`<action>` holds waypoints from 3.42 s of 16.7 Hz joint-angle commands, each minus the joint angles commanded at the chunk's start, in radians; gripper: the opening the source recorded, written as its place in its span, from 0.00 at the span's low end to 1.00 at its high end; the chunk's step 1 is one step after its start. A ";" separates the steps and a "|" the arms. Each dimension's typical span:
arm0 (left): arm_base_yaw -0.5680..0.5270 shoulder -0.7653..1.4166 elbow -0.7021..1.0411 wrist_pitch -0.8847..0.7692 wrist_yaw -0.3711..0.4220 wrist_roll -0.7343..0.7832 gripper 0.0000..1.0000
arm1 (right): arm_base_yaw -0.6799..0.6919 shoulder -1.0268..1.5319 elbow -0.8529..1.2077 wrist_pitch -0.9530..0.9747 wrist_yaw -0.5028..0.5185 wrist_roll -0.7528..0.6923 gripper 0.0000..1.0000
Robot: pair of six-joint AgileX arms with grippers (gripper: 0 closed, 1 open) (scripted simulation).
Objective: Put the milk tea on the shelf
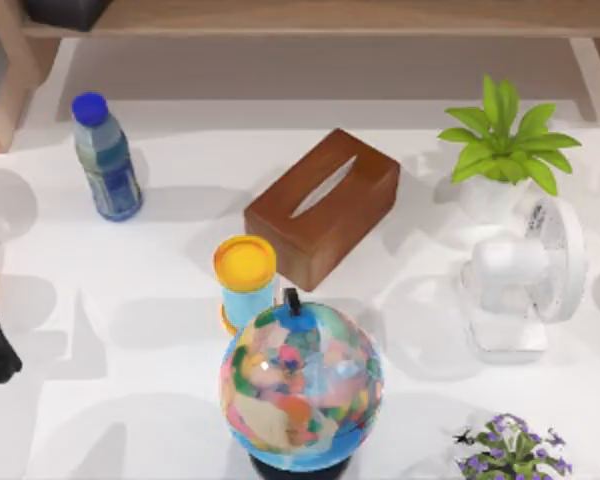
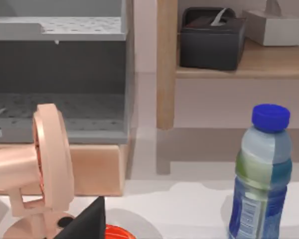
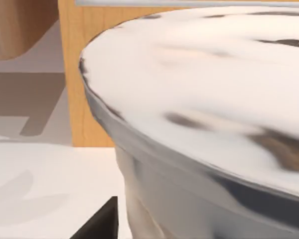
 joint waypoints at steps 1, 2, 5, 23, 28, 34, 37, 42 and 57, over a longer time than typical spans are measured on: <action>0.000 0.000 0.000 0.000 0.000 0.000 1.00 | 0.000 0.000 0.000 0.000 0.000 0.000 0.70; 0.000 0.000 0.000 0.000 0.000 0.000 1.00 | 0.000 0.000 0.000 0.000 0.000 0.000 0.62; 0.000 0.000 0.000 0.000 0.000 0.000 1.00 | 0.000 0.000 0.000 0.000 0.000 0.000 0.40; 0.000 0.000 0.000 0.000 0.000 0.000 1.00 | -0.001 -0.029 -0.002 -0.026 0.000 0.001 0.00; 0.000 0.000 0.000 0.000 0.000 0.000 1.00 | -0.002 -0.061 -0.003 -0.057 -0.001 0.002 0.00; 0.000 0.000 0.000 0.000 0.000 0.000 1.00 | 0.051 -0.101 0.039 -0.058 0.022 0.006 0.00; 0.000 0.000 0.000 0.000 0.000 0.000 1.00 | 0.172 -0.163 0.100 -0.119 0.078 0.017 0.00; 0.000 0.000 0.000 0.000 0.000 0.000 1.00 | 0.450 -0.260 0.240 -0.325 0.235 0.051 0.00; 0.000 0.000 0.000 0.000 0.000 0.000 1.00 | 0.985 -0.193 0.903 -1.088 0.922 0.111 0.00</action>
